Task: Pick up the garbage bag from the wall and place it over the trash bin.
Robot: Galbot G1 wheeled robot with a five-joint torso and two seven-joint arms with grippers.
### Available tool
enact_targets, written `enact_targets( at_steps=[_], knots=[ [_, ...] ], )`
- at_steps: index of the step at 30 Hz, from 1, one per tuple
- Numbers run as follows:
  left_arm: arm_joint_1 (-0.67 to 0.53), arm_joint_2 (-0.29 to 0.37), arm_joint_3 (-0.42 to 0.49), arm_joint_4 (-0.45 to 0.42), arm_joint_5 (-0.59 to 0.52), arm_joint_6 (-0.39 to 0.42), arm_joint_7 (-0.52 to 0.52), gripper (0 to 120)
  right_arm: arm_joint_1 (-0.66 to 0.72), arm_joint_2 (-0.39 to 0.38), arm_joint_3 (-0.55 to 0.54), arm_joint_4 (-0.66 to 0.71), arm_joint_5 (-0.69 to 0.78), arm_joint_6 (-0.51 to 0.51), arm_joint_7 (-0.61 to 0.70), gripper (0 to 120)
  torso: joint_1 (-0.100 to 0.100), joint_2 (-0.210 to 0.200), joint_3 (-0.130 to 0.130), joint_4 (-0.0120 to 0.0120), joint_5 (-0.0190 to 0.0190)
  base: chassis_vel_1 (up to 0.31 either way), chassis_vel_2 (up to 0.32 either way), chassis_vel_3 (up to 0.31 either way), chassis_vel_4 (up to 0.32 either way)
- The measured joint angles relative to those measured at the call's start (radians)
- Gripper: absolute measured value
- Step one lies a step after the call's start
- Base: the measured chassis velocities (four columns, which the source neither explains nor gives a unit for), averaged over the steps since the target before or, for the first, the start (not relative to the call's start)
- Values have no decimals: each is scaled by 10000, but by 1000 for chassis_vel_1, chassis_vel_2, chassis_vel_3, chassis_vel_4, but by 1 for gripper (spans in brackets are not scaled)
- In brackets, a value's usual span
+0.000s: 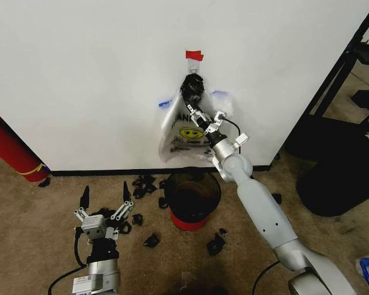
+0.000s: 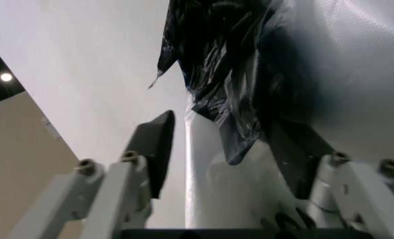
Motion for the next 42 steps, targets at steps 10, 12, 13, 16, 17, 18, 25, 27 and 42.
enact_targets(
  at_steps=[10, 12, 13, 16, 17, 18, 25, 27, 42],
  knots=[
    [-39, 3, 2, -28, -26, -9, -9, 100, -29, -133, 34, 100, -6, 53, 333, 8, 0, 1, 0, 0, 0, 0, 0, 0, 0],
    [-47, -3, 8, -34, -27, -8, -9, 100, -43, -165, 23, 139, -20, 60, 332, 4, 0, 1, 0, 0, 0, 0, 0, 0, 0],
    [-49, -7, 15, -43, -27, -7, -9, 100, -53, -186, 14, 173, -31, 64, 331, 0, 0, 1, 0, -1, 0, 0, 0, 0, 0],
    [-31, -9, 23, -78, -23, -6, -9, 100, -73, -219, 5, 267, -51, 80, 338, 0, 0, 1, 0, 0, 0, 0, 0, 0, 0],
    [-22, -8, 23, -91, -19, -6, -9, 100, -81, -233, 1, 293, -70, 85, 350, 0, 0, 1, 0, 1, 0, 0, 0, 0, 0],
    [-8, -7, 23, -114, -14, -6, -9, 100, -106, -259, -2, 329, -120, 99, 356, 0, 0, 1, 0, 1, 0, 0, 0, 0, 0],
    [94, -60, 31, -299, 43, -6, -5, 100, -554, -650, -3, 1037, -253, 130, 409, 0, 0, 1, 0, 1, 1, 0, 0, 0, 0],
    [110, -64, 38, -325, 56, -6, -5, 100, -667, -739, 18, 1217, -295, 131, 432, 0, 0, 1, 0, 0, 0, 0, 0, 0, 0],
    [427, -223, 209, -621, 424, -146, 0, 99, -3459, -1698, 607, 4081, -1872, 331, 360, 0, -1, 1, -1, 0, 0, 0, 0, 0, 0]
  ],
)
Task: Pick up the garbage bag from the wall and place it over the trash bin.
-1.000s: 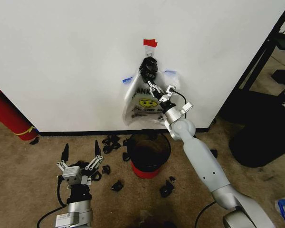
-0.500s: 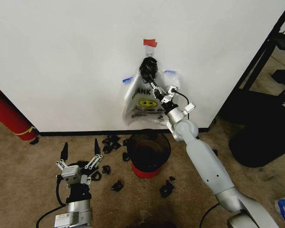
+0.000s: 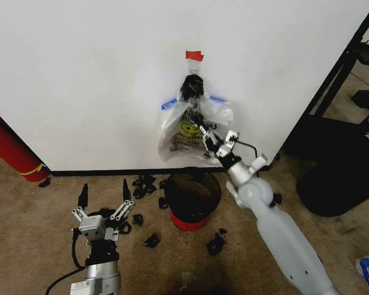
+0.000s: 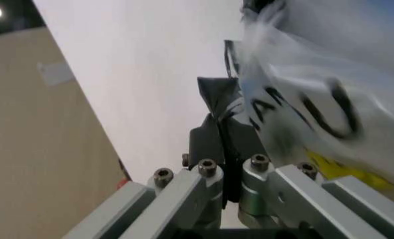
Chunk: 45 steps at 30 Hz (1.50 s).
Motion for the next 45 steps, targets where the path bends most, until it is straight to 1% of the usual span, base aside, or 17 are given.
enact_targets(
  at_steps=[1, 7, 9, 13, 16, 17, 19, 23, 26, 30, 31, 37, 38, 40, 44, 45],
  knots=[
    [0, 0, 0, 0, 0, 0, 0, 99, 0, 0, 0, 0, 0, 0, 0, 0, 0, 0, 0, 0, 0, 0, 0, 0, 0],
    [20, 93, 17, -101, 4, -25, -4, 99, -1388, -426, 497, 936, -1002, 383, -227, 0, 0, 0, 0, 0, 1, 0, 0, 0, 0],
    [16, 81, 44, -100, 9, -23, -4, 99, -1557, -480, 532, 1077, -1188, 484, -237, 0, 0, 0, 0, 1, 0, 0, 0, 0, 0],
    [18, 27, 157, -57, 67, -15, -3, 99, -2426, -711, 759, 1727, -2160, 983, -336, 0, 0, 0, 0, -1, 1, 0, 0, 0, 0],
    [9, 35, 170, -49, 72, -8, -3, 99, -2860, -782, 929, 1972, -2792, 1328, -228, 0, 0, 0, 0, 0, 0, 0, 0, 0, 0],
    [9, 35, 170, -49, 72, -8, -3, 99, -2860, -782, 929, 1972, -2792, 1328, -228, 0, 0, 0, 0, 0, 0, 0, 0, 0, 0],
    [-16, 62, 175, -42, 66, 0, -3, 99, -3344, -859, 1115, 2126, -3578, 1804, 29, 0, 0, 0, 1, 0, 1, 0, 0, 0, 0],
    [-40, 79, 188, -34, 51, 6, -3, 99, -3874, -931, 1298, 2264, -3979, 2202, 123, 0, 0, 1, 0, -1, 0, 0, 0, 0, 0],
    [-48, 84, 195, -34, 44, 7, -3, 99, -4080, -945, 1380, 2306, -4137, 2373, 126, 0, 0, 0, 1, 1, 1, 0, 0, 0, 0],
    [-60, 123, 222, -34, 27, 8, -2, 99, -4623, -953, 1600, 2411, -4698, 2962, 159, 0, 0, 0, 1, -1, 1, 0, 0, 0, 0],
    [-60, 123, 222, -34, 27, 8, -2, 99, -4623, -953, 1600, 2411, -4698, 2962, 159, 0, 0, 0, 1, -1, 1, 0, 0, 0, 0],
    [-78, 211, 257, -52, -6, 11, -3, 99, -5631, -837, 2011, 2883, -5658, 3949, 391, 0, 0, 0, 1, 1, 0, 0, 0, 0, 0],
    [-78, 211, 257, -52, -6, 11, -3, 99, -5631, -837, 2011, 2883, -5658, 3949, 391, 0, 0, 0, 1, 1, 0, 0, 0, 0, 0],
    [-78, 233, 259, -62, -58, 1, -6, 99, -6337, -662, 2214, 3065, -6178, 4655, 377, 0, 0, 0, 1, 0, 0, 0, 0, 0, 0],
    [-163, 294, 265, -19, -152, 0, -8, 99, -7213, -408, 2405, 3109, -6807, 5526, 365, 0, 0, 0, 1, 1, 0, 0, 0, 0, 0],
    [-163, 294, 265, -19, -152, 0, -8, 99, -7213, -408, 2405, 3109, -6807, 5526, 365, 0, 0, 0, 1, 1, 0, 0, 0, 0, 0]
  ],
)
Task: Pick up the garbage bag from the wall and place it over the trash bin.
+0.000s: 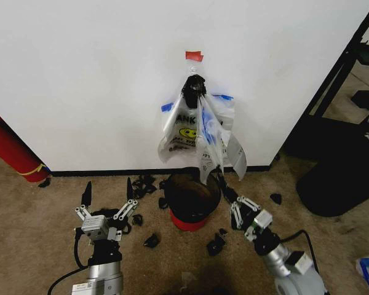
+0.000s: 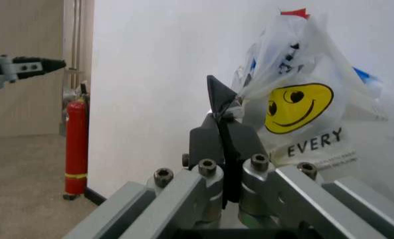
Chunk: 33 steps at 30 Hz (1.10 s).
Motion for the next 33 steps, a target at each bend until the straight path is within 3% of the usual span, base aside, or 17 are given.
enact_targets(
  at_steps=[13, 25, 33],
  knots=[
    [-86, 48, -15, 90, -64, 2, -19, 99, -1850, 389, 688, -219, -191, 2107, -79, 0, 1, -1, 0, -1, 0, 0, 0, 0, 0],
    [-100, -110, -28, 297, -69, -44, -40, 99, -2289, 595, 564, -415, -46, 2228, -485, 0, 1, -1, 0, -2, 0, 0, 0, 0, 0],
    [-158, -153, 254, 567, -26, -51, -88, 99, -1772, 327, 206, -1141, 955, 2007, -576, 0, 1, -1, 1, -3, 0, 0, 0, 0, 0]
  ],
)
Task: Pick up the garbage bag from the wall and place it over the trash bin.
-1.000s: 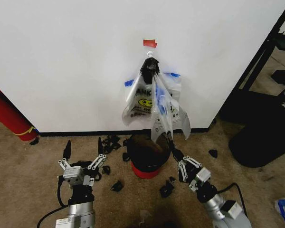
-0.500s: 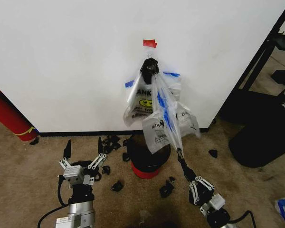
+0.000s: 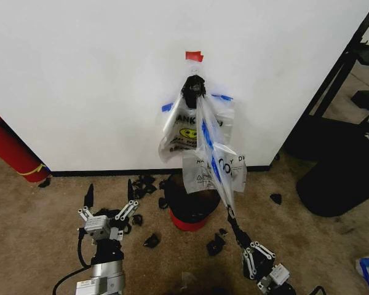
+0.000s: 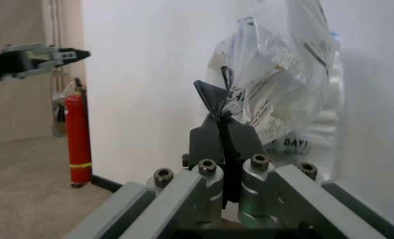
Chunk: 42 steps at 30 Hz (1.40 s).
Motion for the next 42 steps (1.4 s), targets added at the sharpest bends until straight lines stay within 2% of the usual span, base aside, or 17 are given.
enact_targets(
  at_steps=[4, 6, 10, 14, 17, 18, 19, 21, 25, 26, 29, 33, 34, 35, 39, 41, 42],
  knots=[
    [1, 58, 276, 42, -46, 65, -40, 99, 636, -33, -275, 103, 144, -835, 548, 0, 0, 0, 0, -1, 0, 0, 0, 0, 0],
    [-44, 198, 420, -41, -278, 311, -63, 99, 1438, -26, -397, 248, 144, -1425, 810, 0, 0, 0, 0, 6, 0, 0, 0, 0, 0],
    [-276, 437, 677, -327, -1119, 981, -127, 99, 2787, -93, -768, 429, 84, -2566, 1568, 0, 0, 0, 1, 2, -1, 0, 0, 0, 0],
    [-433, 679, 1114, -559, -1931, 1587, -152, 99, 3648, -93, -1009, 273, -95, -3128, 1897, 0, 0, 0, 1, 5, -1, 0, 0, 0, 0],
    [-933, 1460, 1499, -1025, -3086, 2540, -201, 99, 4132, -18, -1275, 97, -341, -3619, 2149, 0, 0, 0, 1, 2, -2, 0, 0, 0, 0],
    [-933, 1460, 1499, -1025, -3086, 2540, -201, 99, 4132, -18, -1275, 97, -341, -3619, 2149, 0, 0, 0, 1, 2, -2, 0, 0, 0, 0],
    [-1200, 1866, 1523, -1228, -3562, 2893, -244, 99, 4201, 38, -1345, 22, -552, -3673, 2172, 0, 1, 0, 1, 3, -3, 0, 0, 0, 0],
    [-1875, 2756, 1395, -1715, -4671, 3600, -344, 99, 4221, 186, -1472, -115, -903, -3705, 2200, 0, 0, -1, 1, 1, -4, 0, 0, 0, 0],
    [-3455, 5038, 1032, -2329, -7260, 4854, -704, 99, 4150, 596, -1629, -346, -1387, -3710, 2250, 0, 0, -1, 1, 0, -3, 0, 0, 0, 0],
    [-3455, 5038, 1032, -2329, -7260, 4854, -704, 99, 4150, 596, -1629, -346, -1387, -3710, 2250, 0, 0, -1, 1, 0, -3, 0, 0, 0, 0],
    [-5346, 6155, 1498, -2130, -9258, 5806, -1091, 100, 4113, 752, -1590, -502, -1667, -3627, 2256, 0, 0, 0, 1, 3, -3, 0, 0, 0, 0],
    [-7990, 6686, 3102, -1223, -10116, 6396, -1457, 100, 4059, 717, -1389, -532, -1730, -3565, 2302, 0, 1, -1, 2, -2, -2, 0, 0, 0, 0],
    [-7990, 6686, 3102, -1223, -10116, 6396, -1457, 100, 4059, 717, -1389, -532, -1730, -3565, 2302, 0, 1, -1, 2, -2, -2, 0, 0, 0, 0],
    [-8705, 6736, 3574, -979, -10297, 6569, -1582, 100, 4044, 689, -1332, -533, -1730, -3560, 2317, 0, 1, -1, 2, -3, 1, 0, 0, 0, 0],
    [-10991, 6494, 5188, -107, -11126, 7225, -2241, 100, 3973, 613, -1107, -518, -1742, -3486, 2339, 0, 1, -1, 1, 2, 1, 0, 0, 0, 0],
    [-11323, 6408, 5470, 20, -11355, 7388, -2412, 100, 3961, 599, -1077, -498, -1742, -3476, 2340, 0, 1, -1, 1, 1, 1, 0, 0, 0, 0],
    [-11855, 6227, 5952, 269, -11834, 7579, -2753, 100, 3945, 592, -1034, -459, -1731, -3466, 2347, 0, 1, -1, 1, -2, 1, 0, 0, 0, 0]
  ],
)
